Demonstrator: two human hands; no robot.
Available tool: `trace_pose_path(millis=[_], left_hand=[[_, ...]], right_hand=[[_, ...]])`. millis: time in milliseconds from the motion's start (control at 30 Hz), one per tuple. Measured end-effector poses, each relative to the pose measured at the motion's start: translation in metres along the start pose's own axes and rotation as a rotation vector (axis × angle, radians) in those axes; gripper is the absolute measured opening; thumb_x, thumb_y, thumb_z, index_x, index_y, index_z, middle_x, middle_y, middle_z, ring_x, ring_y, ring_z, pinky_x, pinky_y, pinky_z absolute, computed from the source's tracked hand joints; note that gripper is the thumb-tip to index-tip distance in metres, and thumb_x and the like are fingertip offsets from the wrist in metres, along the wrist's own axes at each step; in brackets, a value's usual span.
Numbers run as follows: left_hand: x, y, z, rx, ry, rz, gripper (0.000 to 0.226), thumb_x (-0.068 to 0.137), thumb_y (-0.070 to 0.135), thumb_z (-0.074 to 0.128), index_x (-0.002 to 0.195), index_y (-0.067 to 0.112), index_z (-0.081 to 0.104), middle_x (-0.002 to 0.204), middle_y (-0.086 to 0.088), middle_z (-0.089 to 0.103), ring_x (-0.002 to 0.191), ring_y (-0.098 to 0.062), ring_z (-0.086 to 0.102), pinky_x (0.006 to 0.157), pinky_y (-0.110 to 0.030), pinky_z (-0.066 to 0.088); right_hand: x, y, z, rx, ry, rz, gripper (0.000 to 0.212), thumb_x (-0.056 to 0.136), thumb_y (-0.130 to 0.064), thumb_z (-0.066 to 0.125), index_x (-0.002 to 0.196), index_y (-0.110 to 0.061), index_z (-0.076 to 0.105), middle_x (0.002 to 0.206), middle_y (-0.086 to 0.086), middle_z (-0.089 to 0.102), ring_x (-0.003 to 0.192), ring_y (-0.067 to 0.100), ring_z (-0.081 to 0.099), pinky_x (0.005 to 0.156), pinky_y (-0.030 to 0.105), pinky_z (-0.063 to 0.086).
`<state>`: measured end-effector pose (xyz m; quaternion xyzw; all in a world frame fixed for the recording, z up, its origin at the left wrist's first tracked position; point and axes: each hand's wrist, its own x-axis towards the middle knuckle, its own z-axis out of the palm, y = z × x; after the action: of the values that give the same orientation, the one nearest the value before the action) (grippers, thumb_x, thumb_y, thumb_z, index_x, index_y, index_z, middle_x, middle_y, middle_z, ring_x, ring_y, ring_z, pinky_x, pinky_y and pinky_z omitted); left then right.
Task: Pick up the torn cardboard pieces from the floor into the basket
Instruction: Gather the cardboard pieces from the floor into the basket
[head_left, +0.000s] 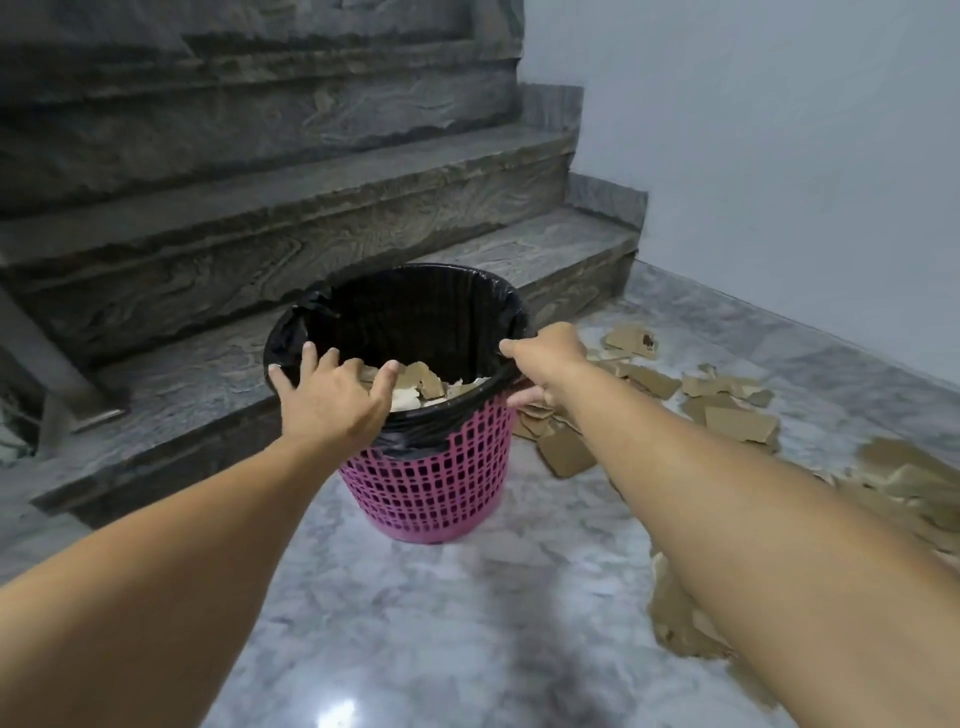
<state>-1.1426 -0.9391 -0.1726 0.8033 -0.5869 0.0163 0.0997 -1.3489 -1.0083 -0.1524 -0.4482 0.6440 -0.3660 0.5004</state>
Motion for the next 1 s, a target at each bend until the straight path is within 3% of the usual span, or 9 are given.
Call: trace_pose_path(millis=[100, 233, 367, 467, 567, 700, 800, 867, 1000], left_hand=[[0.004, 0.022, -0.02, 0.051, -0.106, 0.065, 0.079, 0.09, 0.069, 0.015, 0.131, 0.015, 0.056, 0.145, -0.009, 0.046, 0.145, -0.028, 0.019, 0.114, -0.062, 0.007], [0.005, 0.094, -0.042, 0.015, -0.111, 0.173, 0.069, 0.092, 0.065, 0.028, 0.128, 0.013, 0.057, 0.141, -0.009, 0.05, 0.138, -0.028, 0.033, 0.114, -0.057, 0.017], [-0.009, 0.174, -0.044, 0.002, -0.136, 0.345, 0.066, 0.094, 0.061, 0.033, 0.136, 0.013, 0.05, 0.145, -0.01, 0.045, 0.138, -0.028, 0.033, 0.116, -0.052, 0.015], [-0.026, 0.226, -0.037, 0.033, -0.131, 0.496, 0.054, 0.093, 0.055, 0.042, 0.126, 0.016, 0.057, 0.136, -0.011, 0.054, 0.129, -0.03, 0.043, 0.111, -0.047, 0.028], [-0.042, 0.26, -0.01, 0.025, -0.216, 0.592, 0.041, 0.09, 0.047, 0.051, 0.121, 0.022, 0.06, 0.127, -0.01, 0.06, 0.119, -0.031, 0.051, 0.103, -0.044, 0.039], [-0.065, 0.277, 0.044, 0.009, -0.465, 0.549, 0.06, 0.085, 0.051, 0.06, 0.135, 0.019, 0.051, 0.133, -0.01, 0.057, 0.119, -0.029, 0.055, 0.098, -0.04, 0.047], [-0.076, 0.292, 0.086, 0.052, -0.612, 0.586, 0.064, 0.083, 0.05, 0.063, 0.135, 0.015, 0.048, 0.134, -0.008, 0.054, 0.119, -0.028, 0.053, 0.091, -0.034, 0.046], [-0.085, 0.296, 0.113, 0.046, -0.659, 0.597, 0.07, 0.081, 0.049, 0.067, 0.137, 0.014, 0.046, 0.136, -0.007, 0.052, 0.12, -0.027, 0.051, 0.091, -0.033, 0.046], [-0.105, 0.302, 0.167, 0.02, -0.774, 0.53, 0.087, 0.074, 0.046, 0.076, 0.142, 0.01, 0.035, 0.14, -0.011, 0.044, 0.128, -0.028, 0.044, 0.097, -0.035, 0.043]], right_hand=[[-0.009, -0.011, -0.026, 0.029, -0.19, 0.079, 0.057, 0.093, -0.019, 0.066, 0.137, 0.005, 0.04, 0.139, 0.023, 0.046, 0.107, 0.043, 0.06, 0.06, 0.05, 0.061], [-0.008, -0.02, -0.079, -0.082, -0.286, 0.065, 0.059, 0.093, -0.024, 0.065, 0.139, 0.004, 0.041, 0.139, 0.029, 0.047, 0.104, 0.043, 0.064, 0.05, 0.042, 0.06], [0.002, -0.003, -0.153, -0.208, -0.304, 0.117, 0.056, 0.095, -0.032, 0.061, 0.139, -0.002, 0.043, 0.123, 0.02, 0.057, 0.11, 0.034, 0.063, 0.06, 0.042, 0.061], [0.007, 0.021, -0.212, -0.274, -0.249, 0.159, 0.039, 0.097, -0.032, 0.059, 0.126, -0.008, 0.049, 0.091, 0.007, 0.054, 0.075, 0.018, 0.056, 0.077, 0.045, 0.06], [0.009, 0.054, -0.258, -0.332, -0.177, 0.243, 0.032, 0.097, -0.031, 0.057, 0.12, -0.011, 0.046, 0.083, 0.004, 0.05, 0.057, 0.013, 0.04, 0.065, 0.035, 0.06], [0.004, 0.11, -0.289, -0.361, -0.11, 0.358, 0.029, 0.096, -0.026, 0.058, 0.12, -0.011, 0.05, 0.104, 0.012, 0.057, 0.063, 0.016, 0.053, 0.072, 0.042, 0.061], [-0.001, 0.145, -0.305, -0.355, -0.079, 0.428, 0.022, 0.095, -0.027, 0.059, 0.11, -0.013, 0.055, 0.087, 0.007, 0.055, 0.058, 0.015, 0.056, 0.084, 0.05, 0.058], [-0.005, 0.166, -0.313, -0.384, -0.047, 0.451, 0.018, 0.092, -0.026, 0.063, 0.1, -0.011, 0.057, 0.087, 0.006, 0.057, 0.066, 0.017, 0.059, 0.081, 0.052, 0.059], [-0.019, 0.217, -0.329, -0.587, -0.059, 0.508, 0.029, 0.087, -0.025, 0.071, 0.103, -0.007, 0.054, 0.103, 0.005, 0.059, 0.078, 0.02, 0.056, 0.069, 0.046, 0.061]])
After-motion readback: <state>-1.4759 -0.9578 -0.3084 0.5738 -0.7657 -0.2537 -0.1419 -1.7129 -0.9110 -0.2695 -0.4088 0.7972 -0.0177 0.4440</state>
